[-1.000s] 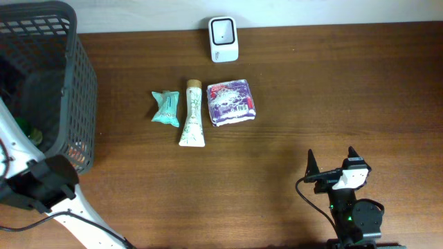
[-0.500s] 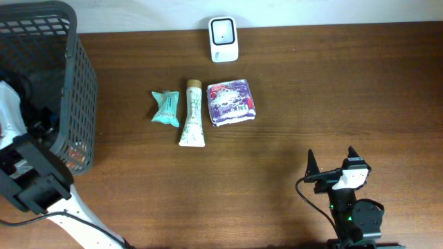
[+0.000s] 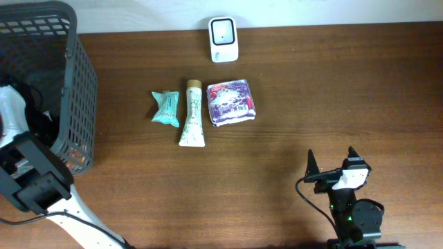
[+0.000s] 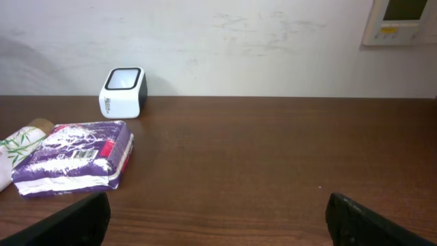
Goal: Scan the item barcode
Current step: 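Grasp the small orange packet in the basket with the left gripper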
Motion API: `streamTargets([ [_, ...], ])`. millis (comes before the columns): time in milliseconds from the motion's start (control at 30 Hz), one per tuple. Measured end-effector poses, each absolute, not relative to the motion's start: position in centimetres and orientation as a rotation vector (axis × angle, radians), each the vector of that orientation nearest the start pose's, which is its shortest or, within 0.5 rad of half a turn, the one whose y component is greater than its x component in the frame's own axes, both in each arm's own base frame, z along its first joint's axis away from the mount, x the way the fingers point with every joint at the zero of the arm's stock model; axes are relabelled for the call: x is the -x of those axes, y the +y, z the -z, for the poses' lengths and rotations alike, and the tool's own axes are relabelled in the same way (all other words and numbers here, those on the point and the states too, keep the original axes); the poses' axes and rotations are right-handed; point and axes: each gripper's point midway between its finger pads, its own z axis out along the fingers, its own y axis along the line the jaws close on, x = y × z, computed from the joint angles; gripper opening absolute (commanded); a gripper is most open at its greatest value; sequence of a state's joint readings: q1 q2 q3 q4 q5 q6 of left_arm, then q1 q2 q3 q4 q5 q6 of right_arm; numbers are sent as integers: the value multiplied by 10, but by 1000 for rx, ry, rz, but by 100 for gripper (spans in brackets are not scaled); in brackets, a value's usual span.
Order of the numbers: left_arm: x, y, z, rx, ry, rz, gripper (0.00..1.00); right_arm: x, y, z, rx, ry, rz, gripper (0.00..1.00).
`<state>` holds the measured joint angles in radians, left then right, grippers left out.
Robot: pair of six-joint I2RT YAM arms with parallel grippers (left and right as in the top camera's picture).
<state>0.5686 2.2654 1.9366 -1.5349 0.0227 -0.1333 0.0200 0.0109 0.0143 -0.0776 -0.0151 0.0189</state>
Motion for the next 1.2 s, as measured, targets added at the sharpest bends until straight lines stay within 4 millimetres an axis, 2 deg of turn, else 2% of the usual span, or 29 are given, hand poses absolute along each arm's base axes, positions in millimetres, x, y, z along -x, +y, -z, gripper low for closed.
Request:
streamTargets([
  [67,-308,194,-47,1180,3230,136,55,-246,8,-159,13,1645,-42,99],
  [100,-305,193,-43,1184,3240,140,55,-246,8,-159,12,1645,-42,99],
  [133,-304,191,-38,1174,3245,148,48,-246,7,-159,13,1645,-41,99],
  [167,-305,192,-38,1168,3235,146,30,-246,8,-159,12,1645,-42,99],
  [200,-306,192,-37,1158,3231,150,0,-246,8,-159,12,1645,-42,99],
  [367,-310,192,-42,1144,3214,148,0,-246,8,-159,12,1645,-42,99],
  [433,-321,196,-56,1138,3187,158,0,-246,8,-159,13,1645,-42,99],
  [533,-353,211,-109,1091,3055,148,0,-246,8,-159,13,1645,-42,99],
  [567,-372,220,-145,1043,2943,122,0,-246,8,-159,13,1645,-42,99],
  [633,-396,227,-214,950,2739,97,0,-246,7,-159,12,1645,-42,99],
  [667,-404,228,-238,916,2655,94,0,-246,8,-159,13,1645,-42,99],
  [700,-413,228,-283,866,2506,86,0,-246,8,-159,13,1645,-42,99],
  [733,-414,226,-306,847,2433,84,0,-246,8,-159,13,1645,-42,99],
  [767,-412,222,-339,824,2328,80,0,-246,8,-159,13,1645,-42,98],
  [833,-401,203,-399,761,2161,107,0,-246,8,-159,12,1645,-42,99],
  [867,-394,190,-420,724,2113,139,0,-246,8,-159,13,1645,-42,99],
  [900,-384,169,-445,667,2061,192,0,-246,8,-159,13,1645,-42,99],
  [933,-377,145,-465,606,2026,256,0,-246,8,-159,12,1645,-42,99],
  [967,-375,128,-473,563,2014,305,0,-246,8,-159,12,1645,-42,99],
  [1033,-376,79,-479,447,2041,441,0,-246,8,-159,12,1645,-42,99],
  [1067,-384,49,-473,373,2082,524,0,-246,8,-159,12,1645,-42,98],
  [1100,-391,30,-466,334,2119,568,0,-246,8,-159,13,1645,-42,99],
  [1133,-396,17,-457,317,2159,586,0,-246,8,-159,13,1645,-42,99],
  [1200,-411,-30,-420,249,2314,611,0,-246,8,-159,13,1645,-42,99],
])
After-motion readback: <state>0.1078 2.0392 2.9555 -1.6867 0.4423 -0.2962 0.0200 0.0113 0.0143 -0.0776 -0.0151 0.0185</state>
